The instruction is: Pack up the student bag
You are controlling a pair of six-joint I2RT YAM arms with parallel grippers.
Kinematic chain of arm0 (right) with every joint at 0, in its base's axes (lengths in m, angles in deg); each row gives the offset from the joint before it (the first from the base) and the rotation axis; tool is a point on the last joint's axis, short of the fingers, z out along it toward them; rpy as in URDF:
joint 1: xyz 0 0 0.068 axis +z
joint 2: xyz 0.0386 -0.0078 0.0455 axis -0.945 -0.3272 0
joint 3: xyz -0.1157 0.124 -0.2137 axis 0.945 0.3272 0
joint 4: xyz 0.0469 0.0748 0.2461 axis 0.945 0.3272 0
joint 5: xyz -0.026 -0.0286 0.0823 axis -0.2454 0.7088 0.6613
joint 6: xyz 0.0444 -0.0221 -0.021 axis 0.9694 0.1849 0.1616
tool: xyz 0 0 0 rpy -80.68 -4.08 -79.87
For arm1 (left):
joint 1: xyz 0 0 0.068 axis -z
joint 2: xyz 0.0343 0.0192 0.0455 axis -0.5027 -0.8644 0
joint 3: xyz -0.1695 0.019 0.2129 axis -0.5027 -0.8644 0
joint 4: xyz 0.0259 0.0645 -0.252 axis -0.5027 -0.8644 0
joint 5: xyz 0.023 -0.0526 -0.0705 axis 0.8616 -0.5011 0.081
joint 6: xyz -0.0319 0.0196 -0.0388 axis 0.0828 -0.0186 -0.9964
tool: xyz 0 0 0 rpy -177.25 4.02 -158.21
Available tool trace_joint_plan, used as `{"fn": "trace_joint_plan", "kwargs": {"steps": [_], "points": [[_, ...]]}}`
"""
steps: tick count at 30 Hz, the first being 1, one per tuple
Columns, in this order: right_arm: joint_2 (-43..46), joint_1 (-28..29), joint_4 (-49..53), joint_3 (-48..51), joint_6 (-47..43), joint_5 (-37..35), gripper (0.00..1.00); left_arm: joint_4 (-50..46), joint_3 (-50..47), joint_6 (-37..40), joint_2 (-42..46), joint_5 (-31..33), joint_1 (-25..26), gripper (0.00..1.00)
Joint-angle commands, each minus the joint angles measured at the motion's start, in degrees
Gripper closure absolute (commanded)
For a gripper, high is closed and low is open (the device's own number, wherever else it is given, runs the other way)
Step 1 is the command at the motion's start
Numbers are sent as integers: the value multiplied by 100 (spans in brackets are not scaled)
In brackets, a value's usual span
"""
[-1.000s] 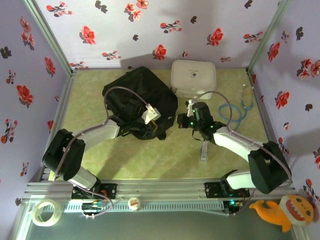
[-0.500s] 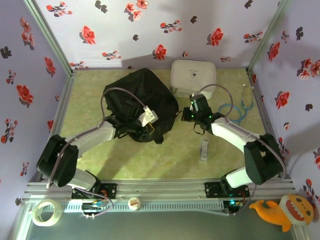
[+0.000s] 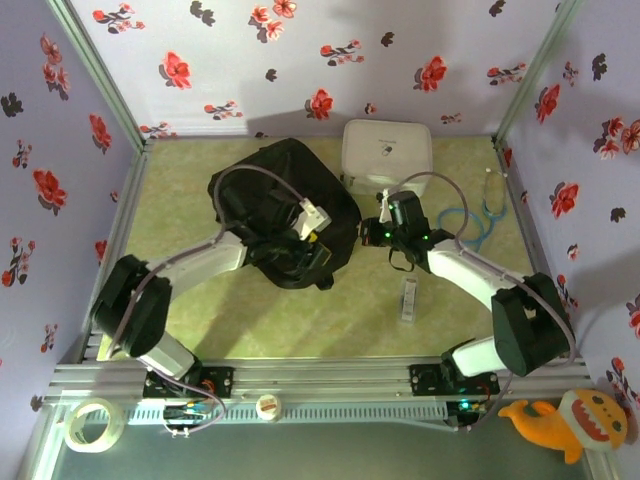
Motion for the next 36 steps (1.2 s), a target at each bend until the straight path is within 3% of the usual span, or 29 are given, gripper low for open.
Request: {"fn": "trace_joint_plan", "kwargs": {"steps": [1,7,16,18,25,30,36], "points": [[266,-5,-327,58,-92,578,100,303,385,-489,-422,412,202,37],[347,-6,-412,137,-108,812,100,-15,791,-443,-896,733,378,40],[316,-38,-449,137,-53,541,100,-464,1025,-291,-1138,509,500,45],[307,-91,-452,128,14,328,100,-628,973,-272,-1164,505,515,50],[-112,-382,-489,-160,360,-142,100,-776,375,-191,-926,545,519,85],[-711,-392,-401,-690,445,-349,100,-748,-52,-136,-640,215,520,94],[-1184,-389,-337,-1322,344,-932,100,-881,-468,-37,-408,-100,563,97]]}}
